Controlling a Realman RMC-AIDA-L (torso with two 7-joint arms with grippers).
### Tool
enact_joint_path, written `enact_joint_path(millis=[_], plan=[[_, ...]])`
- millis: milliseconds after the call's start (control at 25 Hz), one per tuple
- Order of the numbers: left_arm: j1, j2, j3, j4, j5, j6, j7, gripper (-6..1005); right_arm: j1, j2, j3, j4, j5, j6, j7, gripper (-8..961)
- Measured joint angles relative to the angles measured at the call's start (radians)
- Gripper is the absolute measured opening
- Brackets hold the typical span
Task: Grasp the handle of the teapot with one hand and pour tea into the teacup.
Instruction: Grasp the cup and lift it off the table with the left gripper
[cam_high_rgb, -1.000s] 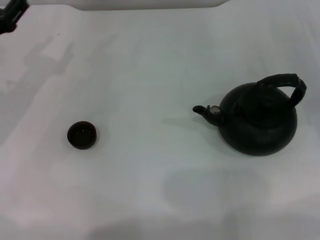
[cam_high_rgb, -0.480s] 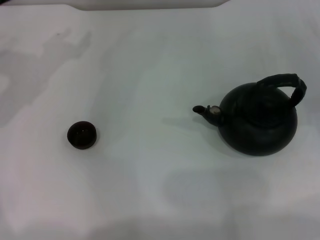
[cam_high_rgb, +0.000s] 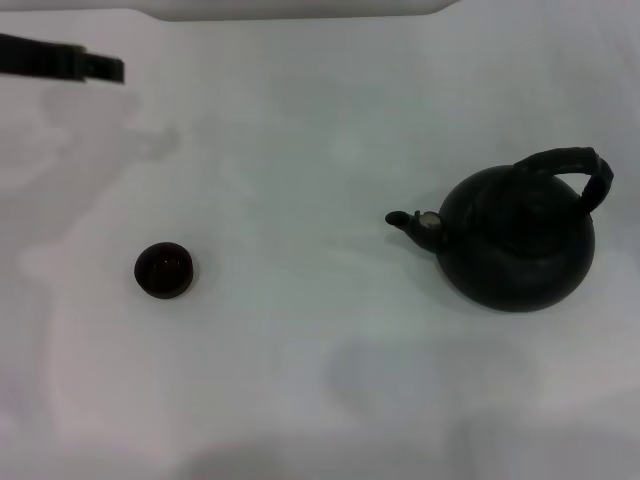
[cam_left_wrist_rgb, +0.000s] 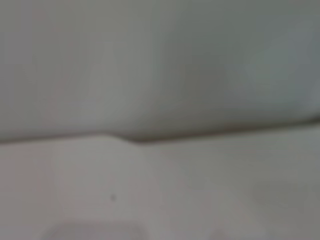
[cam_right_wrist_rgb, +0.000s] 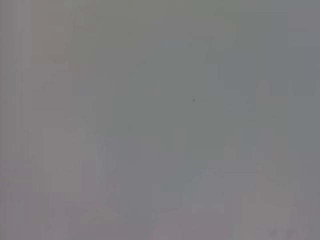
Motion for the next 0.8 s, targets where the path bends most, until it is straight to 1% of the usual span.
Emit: enact_joint_path(millis=[160, 280, 360, 400, 600, 800], plan=[[-0.030, 0.000, 0.092, 0.034, 0.052, -0.096, -0.015, 687, 0.000, 0.000, 0.000, 0.001, 0.000, 0.000, 0.000, 876], [-0.044, 0.000, 0.117, 0.041, 0.057, -0.133, -0.016, 720, -0.002, 0.000, 0.000, 0.002, 0.000, 0.000, 0.000, 875], [-0.061, -0.001, 0.131, 0.040, 0.051, -0.187, -0.016, 743, -0.002, 0.000, 0.000, 0.003, 0.000, 0.000, 0.000, 875], [-0.061, -0.001, 0.134, 0.037, 0.049, -0.193, -0.017, 754, -0.002, 0.000, 0.000, 0.004, 0.000, 0.000, 0.000, 875], [-0.063, -0.003, 0.165, -0.001, 0.028, -0.208, -0.021, 887, -0.003, 0.000, 0.000, 0.005, 0.001, 0.000, 0.000, 876], [-0.073, -0.002, 0.215, -0.063, 0.000, -0.210, -0.019, 882, -0.004, 0.000, 0.000, 0.005, 0.001, 0.000, 0.000, 875]])
